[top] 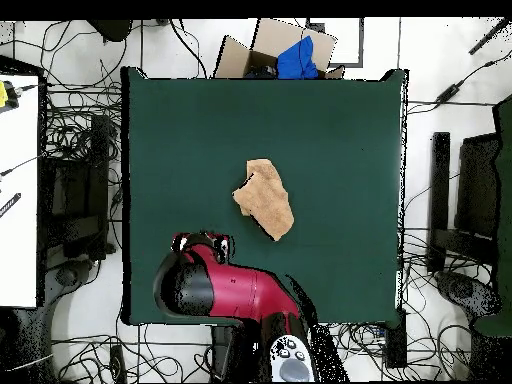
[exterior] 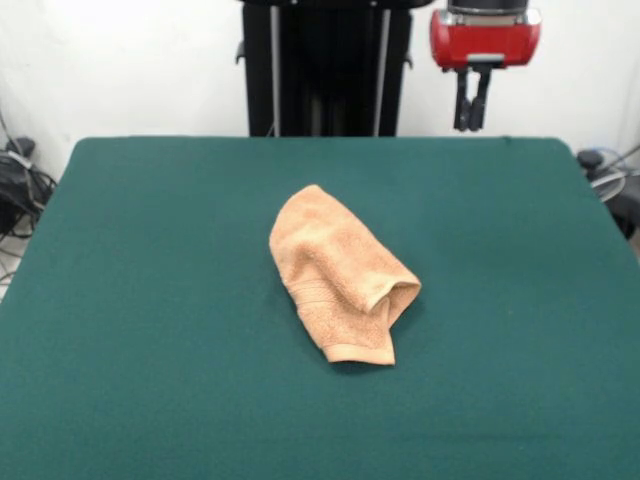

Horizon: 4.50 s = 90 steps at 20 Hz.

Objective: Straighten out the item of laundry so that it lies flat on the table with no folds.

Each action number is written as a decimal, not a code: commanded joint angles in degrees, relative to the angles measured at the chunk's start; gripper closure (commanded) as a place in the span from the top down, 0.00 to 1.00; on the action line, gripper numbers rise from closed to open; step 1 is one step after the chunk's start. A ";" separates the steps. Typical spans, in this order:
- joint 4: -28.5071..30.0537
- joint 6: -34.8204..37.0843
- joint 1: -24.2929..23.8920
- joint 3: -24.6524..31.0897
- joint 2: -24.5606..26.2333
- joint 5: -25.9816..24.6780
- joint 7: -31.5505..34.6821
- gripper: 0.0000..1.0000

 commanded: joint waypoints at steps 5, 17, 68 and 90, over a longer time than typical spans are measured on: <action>-2.84 13.47 1.54 -1.85 -2.40 -1.52 6.40 0.00; -0.82 18.61 1.19 -2.98 -9.07 -3.19 6.64 0.00; -24.11 20.96 -13.94 -6.84 22.46 -8.67 9.51 0.00; -39.43 32.91 -10.84 -7.08 29.86 -3.85 10.93 0.00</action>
